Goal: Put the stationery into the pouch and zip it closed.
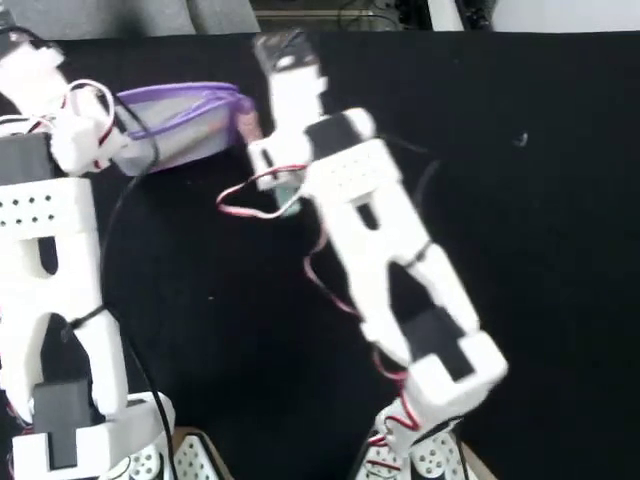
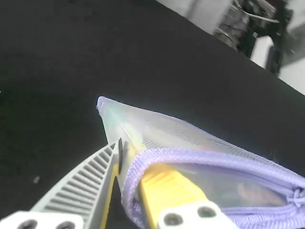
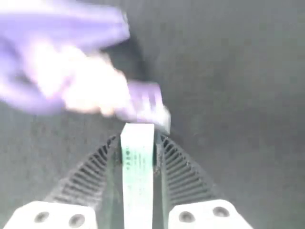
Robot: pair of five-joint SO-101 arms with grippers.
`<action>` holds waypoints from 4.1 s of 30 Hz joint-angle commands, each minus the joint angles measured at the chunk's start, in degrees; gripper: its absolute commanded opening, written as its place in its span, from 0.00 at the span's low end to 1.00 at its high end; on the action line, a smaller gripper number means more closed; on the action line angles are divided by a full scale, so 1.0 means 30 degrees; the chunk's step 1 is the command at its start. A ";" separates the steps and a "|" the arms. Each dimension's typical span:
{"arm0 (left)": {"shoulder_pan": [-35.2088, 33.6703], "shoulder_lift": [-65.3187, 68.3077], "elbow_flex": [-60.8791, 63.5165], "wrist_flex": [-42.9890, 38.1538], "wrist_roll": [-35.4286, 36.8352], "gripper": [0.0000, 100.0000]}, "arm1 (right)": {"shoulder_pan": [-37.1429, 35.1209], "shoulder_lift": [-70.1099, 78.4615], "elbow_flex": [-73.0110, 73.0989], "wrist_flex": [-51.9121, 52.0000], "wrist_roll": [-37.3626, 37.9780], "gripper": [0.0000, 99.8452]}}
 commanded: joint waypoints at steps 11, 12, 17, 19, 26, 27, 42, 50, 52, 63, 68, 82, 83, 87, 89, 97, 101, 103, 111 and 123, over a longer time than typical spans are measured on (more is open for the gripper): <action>0.3883 -0.0586 -0.3912 0.3487 0.0674 0.03 | 0.2667 -0.9685 -0.0542 -0.0205 -0.0088 0.01; 0.4000 -0.0586 -0.3678 0.3458 0.0674 0.03 | 0.2579 -1.0183 -0.0513 -0.0381 -0.0117 0.01; 0.4410 -0.0586 -0.2564 0.3311 0.0674 0.03 | 0.1700 -1.1678 -0.0513 -0.1289 -0.0205 0.01; 0.4352 -0.0586 -0.2359 0.3311 0.0674 0.03 | 0.1143 -1.1971 -0.0513 -0.1700 -0.0205 0.01; 0.4264 -0.0586 -0.1919 0.3458 0.0586 0.03 | -0.1612 -1.2000 0.0249 -0.3077 -0.0205 0.01; 0.4264 -0.0586 -0.1656 0.3341 0.0586 0.03 | -0.1905 -1.2059 0.0894 -0.3722 -0.0205 0.01; 0.4234 -0.0615 -0.1128 0.3458 0.0645 0.03 | -0.2637 -1.9121 1.6454 -1.9634 -0.0088 0.01; 0.4234 -0.0674 -0.1128 0.3487 0.0674 0.03 | -0.3429 -2.0498 2.1875 -2.5993 -0.0088 0.01; 0.4234 -0.0703 -0.0923 0.3458 0.0674 0.03 | -0.3429 -2.0498 2.2608 -2.7165 -0.0059 0.01; 0.4205 -0.0615 -0.0396 0.3341 0.0674 0.03 | -0.3370 -1.8095 2.3253 -3.1267 0.2637 0.01; 0.3267 -0.0791 -0.0396 0.3341 0.0674 0.03 | -0.2667 -1.6425 2.3253 -3.2557 0.2667 0.01; 0.3590 -0.0791 -0.0396 0.3487 0.0586 0.03 | -0.2081 -1.2586 2.2608 -3.5253 0.3751 0.01; 0.3590 -0.0791 -0.0396 0.3487 0.0586 0.03 | -0.2081 -1.2557 2.2579 -3.5253 0.3780 0.01; 0.3560 -0.0762 -0.0396 0.3487 0.0586 0.03 | -0.2081 -1.2645 2.2579 -3.5223 0.3810 0.01; 0.3560 -0.0733 -0.0396 0.3487 0.0586 0.03 | -0.2081 -1.2527 2.2608 -3.5194 0.3810 0.01; 0.3443 -0.0645 -0.0249 0.3487 0.0586 0.03 | -0.2286 -1.2645 2.2872 -3.5165 0.3810 0.33; 0.3443 -0.0791 0.0337 0.3311 0.0615 0.03 | -0.2403 -1.2674 2.2842 -3.5165 0.3810 0.28; 0.3414 -0.0791 0.0337 0.3311 0.0586 0.03 | -0.2286 -1.2791 2.2725 -3.5165 0.3839 0.26; 0.3414 -0.0791 0.0337 0.3282 0.0557 0.03 | -0.2110 -1.7890 2.0381 -2.6520 0.6095 0.23; 0.3355 -0.0791 0.0484 0.2667 0.0527 0.03 | -0.0967 -2.4747 1.9443 -1.4916 0.7033 0.23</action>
